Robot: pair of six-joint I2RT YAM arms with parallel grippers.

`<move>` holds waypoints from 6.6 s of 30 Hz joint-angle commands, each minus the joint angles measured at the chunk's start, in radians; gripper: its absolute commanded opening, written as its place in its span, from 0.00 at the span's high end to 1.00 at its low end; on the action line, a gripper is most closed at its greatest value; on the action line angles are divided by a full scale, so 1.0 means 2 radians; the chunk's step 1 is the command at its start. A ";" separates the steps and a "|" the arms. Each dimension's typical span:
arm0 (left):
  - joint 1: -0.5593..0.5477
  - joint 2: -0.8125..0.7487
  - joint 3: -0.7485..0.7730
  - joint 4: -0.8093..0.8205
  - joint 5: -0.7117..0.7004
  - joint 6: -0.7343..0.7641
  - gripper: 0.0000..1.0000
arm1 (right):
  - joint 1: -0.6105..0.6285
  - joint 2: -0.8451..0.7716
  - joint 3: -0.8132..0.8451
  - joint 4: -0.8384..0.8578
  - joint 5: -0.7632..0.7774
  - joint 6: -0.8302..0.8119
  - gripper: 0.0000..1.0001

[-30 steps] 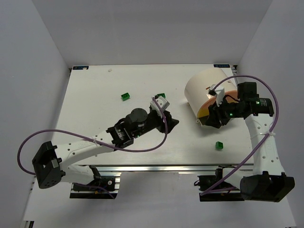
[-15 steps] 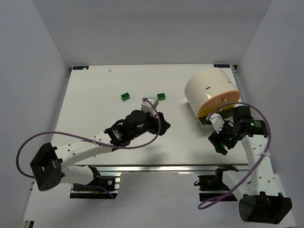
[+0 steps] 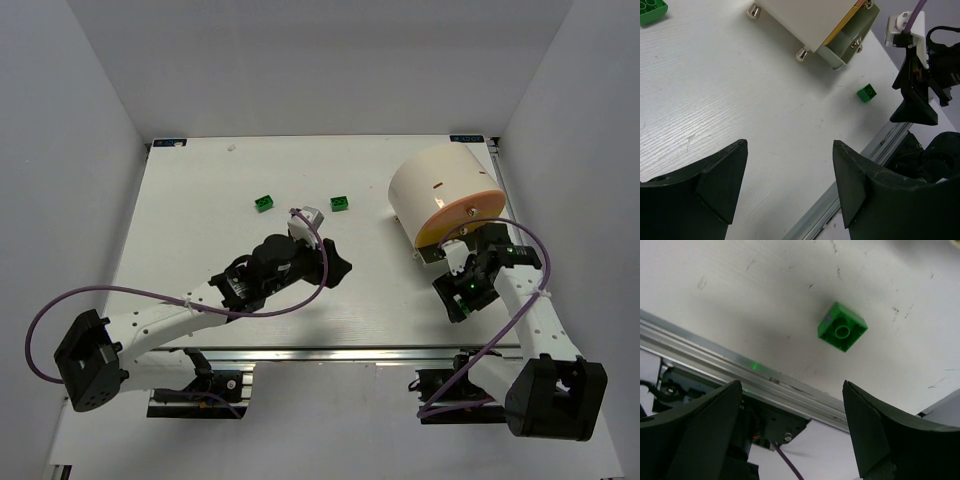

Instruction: Sort the legos into containers by color

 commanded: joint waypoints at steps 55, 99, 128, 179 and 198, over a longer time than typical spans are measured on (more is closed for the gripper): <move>0.033 0.031 0.039 -0.018 0.051 0.016 0.22 | -0.048 -0.012 -0.151 0.182 -0.098 -0.245 0.87; 0.033 0.031 0.043 -0.015 0.035 0.011 0.22 | -0.005 0.000 -0.005 0.319 -0.195 -0.115 0.86; 0.064 0.155 0.175 -0.111 0.026 -0.080 0.34 | 0.009 -0.034 0.037 0.291 -0.153 -0.014 0.66; 0.189 0.671 0.733 -0.387 -0.005 -0.118 0.09 | 0.009 -0.074 0.066 0.257 -0.342 0.102 0.20; 0.180 0.706 0.742 -0.412 -0.020 -0.046 0.20 | 0.009 -0.082 0.052 0.279 -0.347 0.117 0.20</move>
